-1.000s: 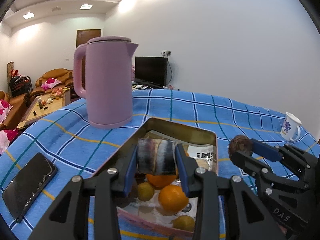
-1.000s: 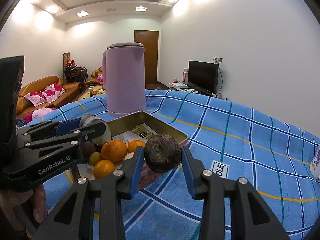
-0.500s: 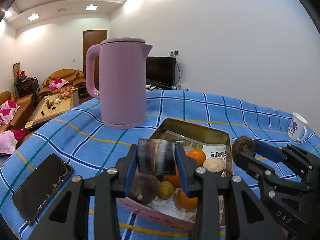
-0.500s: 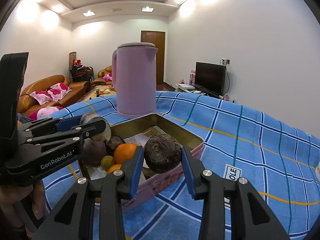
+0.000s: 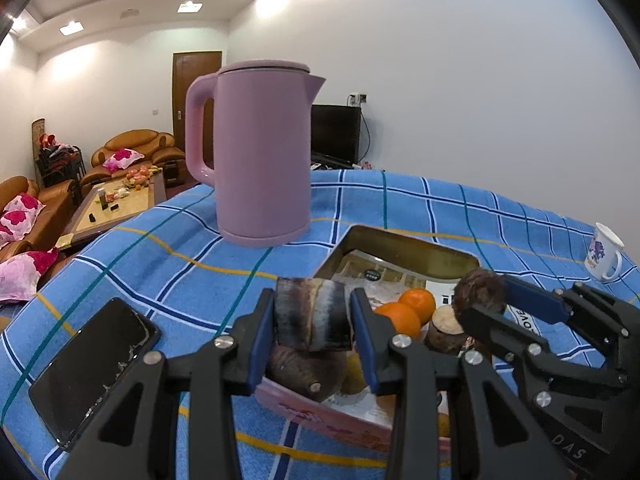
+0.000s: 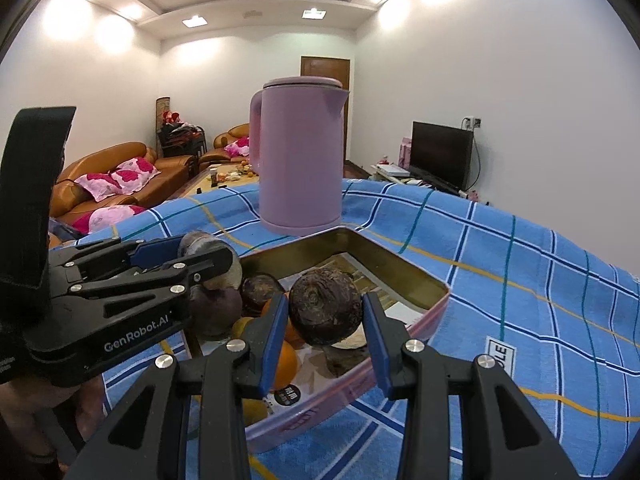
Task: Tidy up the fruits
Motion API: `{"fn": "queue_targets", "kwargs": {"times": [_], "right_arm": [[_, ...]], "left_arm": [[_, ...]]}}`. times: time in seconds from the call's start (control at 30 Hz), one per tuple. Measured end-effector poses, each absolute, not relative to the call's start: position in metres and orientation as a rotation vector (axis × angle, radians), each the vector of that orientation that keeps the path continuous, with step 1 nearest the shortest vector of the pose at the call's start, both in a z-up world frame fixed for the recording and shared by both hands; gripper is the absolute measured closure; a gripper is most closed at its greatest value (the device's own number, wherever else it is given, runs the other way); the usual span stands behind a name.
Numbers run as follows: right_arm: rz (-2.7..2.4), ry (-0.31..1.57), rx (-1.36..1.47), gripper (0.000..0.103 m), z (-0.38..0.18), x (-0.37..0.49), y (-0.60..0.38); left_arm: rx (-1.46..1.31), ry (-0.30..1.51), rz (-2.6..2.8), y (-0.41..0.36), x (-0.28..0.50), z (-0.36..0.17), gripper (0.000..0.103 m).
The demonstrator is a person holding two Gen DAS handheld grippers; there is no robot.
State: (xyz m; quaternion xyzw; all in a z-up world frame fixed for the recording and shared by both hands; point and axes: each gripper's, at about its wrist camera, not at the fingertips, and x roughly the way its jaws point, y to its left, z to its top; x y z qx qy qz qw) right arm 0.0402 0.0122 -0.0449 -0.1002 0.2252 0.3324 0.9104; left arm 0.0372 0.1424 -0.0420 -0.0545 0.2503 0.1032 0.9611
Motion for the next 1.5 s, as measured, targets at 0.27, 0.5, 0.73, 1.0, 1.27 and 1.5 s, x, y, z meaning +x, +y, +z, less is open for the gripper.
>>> {"fn": "queue_targets", "kwargs": {"times": [0.27,0.5,0.73,1.0,1.27,1.5], "right_arm": [[0.734,0.543,-0.215,0.063,-0.052,0.050,0.020],[0.748,0.582,-0.219,0.062,-0.055,0.053,0.024],[0.751,0.610,-0.209,0.052,-0.058,0.056,0.023],[0.706,0.556,-0.164,0.037,-0.052,0.050,0.009],[0.535,0.431,-0.168,0.037,-0.042,0.041,-0.009],[0.479,0.389,-0.117,0.035,-0.036,0.042,-0.027]], "left_arm": [[-0.091,0.523,0.197,0.142,0.040,-0.041,0.063],[-0.068,0.553,0.193,0.139,0.045,-0.045,0.061],[-0.079,0.573,0.173,0.139,0.045,-0.048,0.056],[-0.097,0.521,0.202,0.142,0.033,-0.039,0.028],[-0.105,0.482,0.199,0.139,0.028,-0.031,0.025],[-0.109,0.454,0.213,0.136,0.023,-0.027,0.019]]}}
